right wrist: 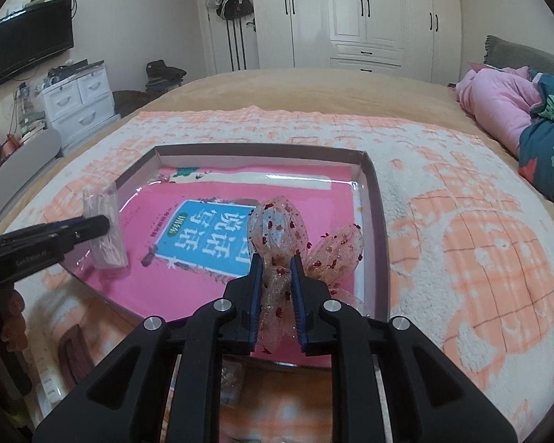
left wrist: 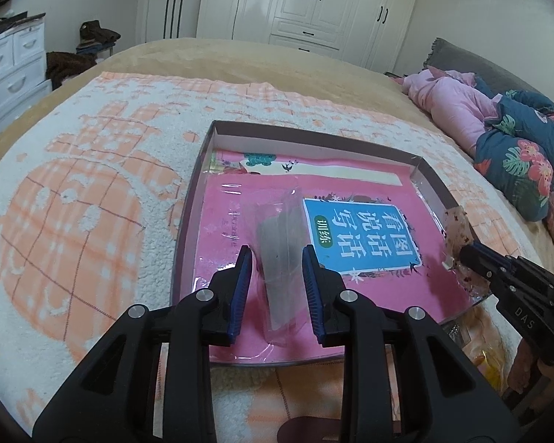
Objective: Organize jewelry
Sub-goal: 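Lower the packet into the box with the left tool while the right tool places the bow, then withdraw both open tools from the box toward the remaining accessories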
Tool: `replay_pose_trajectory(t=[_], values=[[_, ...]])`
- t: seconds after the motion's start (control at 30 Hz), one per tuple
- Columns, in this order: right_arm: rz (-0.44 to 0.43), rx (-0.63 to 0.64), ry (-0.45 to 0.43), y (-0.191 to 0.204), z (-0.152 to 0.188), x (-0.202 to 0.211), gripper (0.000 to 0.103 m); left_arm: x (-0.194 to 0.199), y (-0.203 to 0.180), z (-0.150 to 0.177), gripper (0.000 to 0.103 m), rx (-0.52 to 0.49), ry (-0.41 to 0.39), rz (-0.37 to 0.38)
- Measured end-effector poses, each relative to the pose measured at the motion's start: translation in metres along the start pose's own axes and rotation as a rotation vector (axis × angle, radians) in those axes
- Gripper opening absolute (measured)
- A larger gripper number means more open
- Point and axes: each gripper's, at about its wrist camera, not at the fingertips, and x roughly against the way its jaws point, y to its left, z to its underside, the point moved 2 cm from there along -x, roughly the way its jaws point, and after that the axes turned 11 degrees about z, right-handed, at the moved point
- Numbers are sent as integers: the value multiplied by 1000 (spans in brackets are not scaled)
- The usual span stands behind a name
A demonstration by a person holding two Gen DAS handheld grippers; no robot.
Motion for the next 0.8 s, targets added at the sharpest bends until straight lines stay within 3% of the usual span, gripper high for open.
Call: replay_pose_trajectory(t=[0.1,0.33,0.53,0.8], values=[[-3,-14,-2,-4,2,3,22,5,1,-1,31,3,-17,0],[-1,-36,-48,-9,1,18,51,28,2,-3,46,9,-86,1],[3,-56,-115,-11,0,39,67,46,-2,-1,61,11,-135,9],[17,-53,-218,-14,-3,74,74,79,-7,2,83,20,-217,21]])
